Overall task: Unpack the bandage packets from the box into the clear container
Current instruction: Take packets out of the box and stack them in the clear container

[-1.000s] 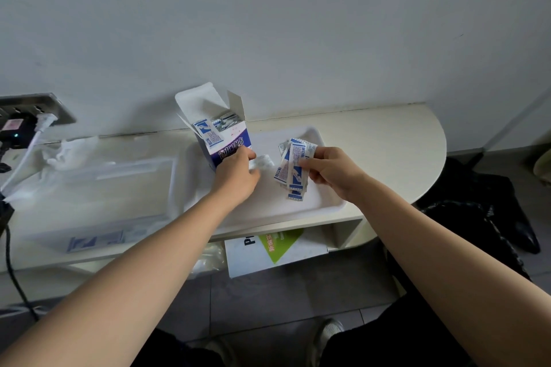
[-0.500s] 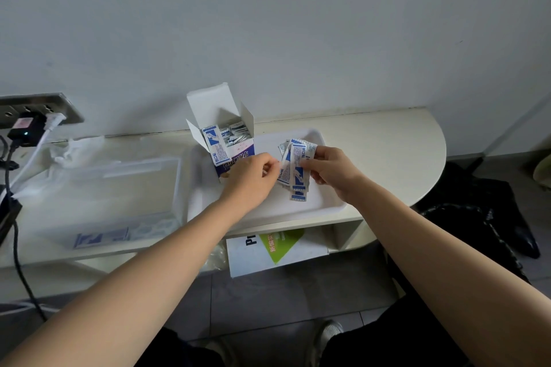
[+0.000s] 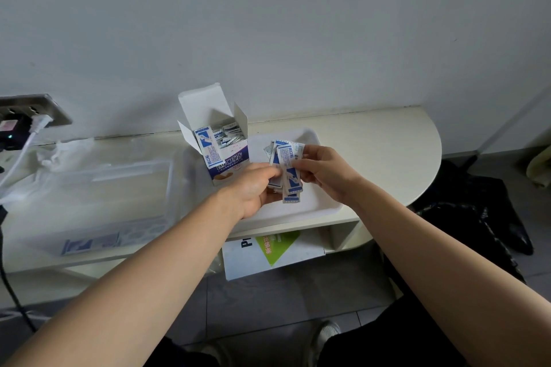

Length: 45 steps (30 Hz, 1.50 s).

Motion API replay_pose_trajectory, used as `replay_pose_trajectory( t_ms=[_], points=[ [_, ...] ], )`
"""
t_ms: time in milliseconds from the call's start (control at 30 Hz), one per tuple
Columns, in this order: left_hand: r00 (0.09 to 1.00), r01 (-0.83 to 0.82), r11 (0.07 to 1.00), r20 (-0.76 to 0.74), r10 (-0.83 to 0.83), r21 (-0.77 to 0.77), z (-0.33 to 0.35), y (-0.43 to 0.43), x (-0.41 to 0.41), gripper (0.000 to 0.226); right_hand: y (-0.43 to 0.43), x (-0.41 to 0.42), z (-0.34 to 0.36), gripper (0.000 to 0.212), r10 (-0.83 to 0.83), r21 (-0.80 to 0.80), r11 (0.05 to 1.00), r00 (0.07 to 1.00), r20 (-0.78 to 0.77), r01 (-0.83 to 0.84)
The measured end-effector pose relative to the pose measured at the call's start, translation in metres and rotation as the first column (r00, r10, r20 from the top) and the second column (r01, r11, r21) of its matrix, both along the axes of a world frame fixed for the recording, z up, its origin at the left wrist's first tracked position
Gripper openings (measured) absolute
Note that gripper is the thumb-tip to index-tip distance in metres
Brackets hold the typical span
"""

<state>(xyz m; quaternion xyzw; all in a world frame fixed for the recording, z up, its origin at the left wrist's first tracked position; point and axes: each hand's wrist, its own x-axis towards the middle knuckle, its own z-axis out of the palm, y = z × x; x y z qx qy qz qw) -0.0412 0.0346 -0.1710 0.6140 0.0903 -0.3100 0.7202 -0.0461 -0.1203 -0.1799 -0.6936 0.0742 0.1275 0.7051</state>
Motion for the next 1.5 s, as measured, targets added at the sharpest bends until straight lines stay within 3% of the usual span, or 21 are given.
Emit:
replay_pose_trajectory(
  t_ms=[200,333,533,667,800,900,1000,1067,1167,1267,1433,1500],
  points=[
    [0.995,-0.085,0.991,0.054,0.08,0.101,-0.006,-0.005,0.003,0.016,0.001,0.004,-0.002,0.045,-0.125,-0.057,0.991,0.99,-0.066,0.122],
    [0.995,-0.102,0.99,0.031,0.099,0.101,-0.005,-0.005,0.005,0.014,0.002,0.003,-0.008,0.033,-0.095,-0.087,0.992,0.995,-0.041,0.091],
    [0.991,-0.056,0.996,-0.129,0.046,-0.072,-0.003,-0.001,0.004,0.031,-0.003,0.001,-0.007,0.025,-0.132,-0.094,0.987,0.991,0.003,0.131],
    [0.995,-0.091,0.996,-0.028,0.091,0.0,-0.005,-0.004,0.006,0.026,-0.003,0.001,-0.006,0.01,-0.129,-0.062,0.989,0.99,0.052,0.132],
    [0.99,-0.135,0.988,0.057,0.131,0.073,-0.009,-0.01,0.003,0.025,-0.001,-0.002,-0.005,0.009,-0.148,-0.03,0.988,0.987,0.066,0.15],
    [0.979,-0.201,0.973,0.066,0.194,0.117,-0.014,-0.009,0.005,0.021,-0.005,-0.004,-0.006,0.008,-0.2,-0.046,0.978,0.978,0.064,0.203],
    [0.972,-0.232,0.968,0.05,0.228,0.101,-0.018,-0.005,0.007,0.021,-0.013,-0.003,-0.007,0.011,-0.305,0.034,0.952,0.951,0.044,0.304],
    [0.972,-0.234,0.965,0.064,0.228,0.114,-0.019,-0.004,0.006,0.024,-0.016,-0.004,-0.008,0.011,-0.263,0.071,0.962,0.965,-0.003,0.262],
    [0.97,-0.229,0.962,0.112,0.214,0.148,-0.016,-0.008,0.003,0.032,-0.011,-0.005,-0.011,0.011,-0.124,0.002,0.992,0.991,-0.059,0.124],
    [0.975,-0.173,0.965,0.174,0.139,0.196,-0.012,-0.013,-0.001,0.033,-0.003,-0.005,-0.013,0.021,-0.111,-0.041,0.993,0.992,-0.059,0.108],
    [0.985,-0.163,0.977,0.078,0.153,0.136,-0.006,-0.007,0.002,0.013,-0.005,-0.003,-0.013,0.006,-0.159,-0.058,0.986,0.987,-0.001,0.159],
    [0.981,-0.188,0.972,0.075,0.179,0.139,-0.009,-0.006,0.005,0.016,-0.007,-0.003,-0.012,0.007,-0.175,-0.078,0.981,0.984,0.016,0.176]
  ],
)
